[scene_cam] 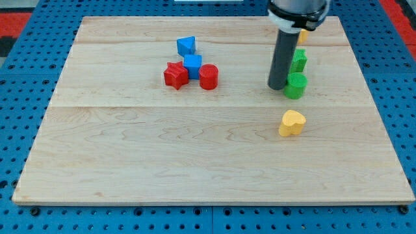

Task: Move the red blocks a little left

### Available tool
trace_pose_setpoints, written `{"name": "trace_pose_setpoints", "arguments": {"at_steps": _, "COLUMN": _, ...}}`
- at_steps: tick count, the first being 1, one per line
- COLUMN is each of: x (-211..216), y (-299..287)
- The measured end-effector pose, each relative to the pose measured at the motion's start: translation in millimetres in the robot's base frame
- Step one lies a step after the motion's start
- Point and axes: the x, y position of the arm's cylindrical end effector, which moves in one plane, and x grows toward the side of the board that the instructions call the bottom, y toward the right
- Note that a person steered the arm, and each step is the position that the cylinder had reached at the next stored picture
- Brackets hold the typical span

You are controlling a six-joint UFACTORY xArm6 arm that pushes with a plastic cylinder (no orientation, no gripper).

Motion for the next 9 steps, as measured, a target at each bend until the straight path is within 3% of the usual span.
{"name": "trace_pose_setpoints", "arguments": {"at_steps": 1, "x": -0.8, "y": 20.3}}
{"name": "trace_pose_setpoints", "arguments": {"at_steps": 2, "x": -0.8, "y": -14.8}}
{"name": "trace_pose_setpoints", "arguments": {"at_steps": 5, "x": -8.8, "y": -33.6}}
{"name": "trace_pose_setpoints", "arguments": {"at_steps": 8, "x": 8.5, "y": -169.1}}
{"name": "trace_pose_setpoints", "arguments": {"at_steps": 9, "x": -1.0, "y": -180.4}}
